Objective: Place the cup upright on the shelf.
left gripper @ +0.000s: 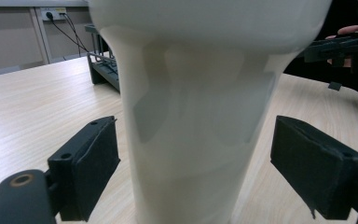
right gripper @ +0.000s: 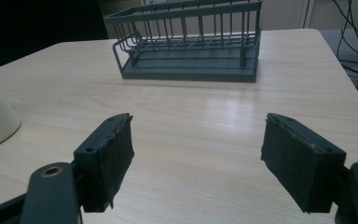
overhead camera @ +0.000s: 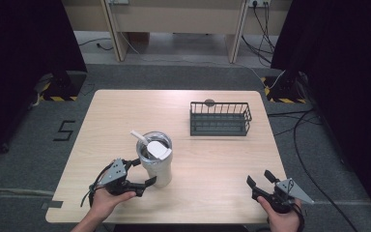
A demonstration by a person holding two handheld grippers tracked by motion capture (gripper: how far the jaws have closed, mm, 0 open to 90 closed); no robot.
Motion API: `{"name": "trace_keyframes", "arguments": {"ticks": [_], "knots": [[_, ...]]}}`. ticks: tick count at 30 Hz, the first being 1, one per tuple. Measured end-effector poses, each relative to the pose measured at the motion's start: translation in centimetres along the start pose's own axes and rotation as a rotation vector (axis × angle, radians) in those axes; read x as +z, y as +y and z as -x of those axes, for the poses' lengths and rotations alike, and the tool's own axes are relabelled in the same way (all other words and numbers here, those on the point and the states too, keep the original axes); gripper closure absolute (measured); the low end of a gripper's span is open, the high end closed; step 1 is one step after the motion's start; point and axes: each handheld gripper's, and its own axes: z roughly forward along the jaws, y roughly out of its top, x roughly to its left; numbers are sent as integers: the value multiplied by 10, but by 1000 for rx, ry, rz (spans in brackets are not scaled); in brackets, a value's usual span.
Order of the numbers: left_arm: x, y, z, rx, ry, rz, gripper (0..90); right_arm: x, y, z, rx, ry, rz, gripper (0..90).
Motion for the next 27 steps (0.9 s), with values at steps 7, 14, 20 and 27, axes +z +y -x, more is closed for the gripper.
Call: {"name": "trace_keyframes", "arguments": {"ticks": [7, 14, 20, 27], "knots": [[12, 3, -2, 7, -16, -1, 138, 1, 0, 0, -7, 0, -2, 250], [26, 8, -2, 9, -19, 4, 83, 1, -1, 0, -4, -1, -9, 250], [34, 9, -2, 0, -18, 9, 77, 1, -1, 0, -5, -1, -11, 252], [36, 9, -2, 20, -18, 12, 99, 2, -1, 0, -2, 2, -16, 254]]}}
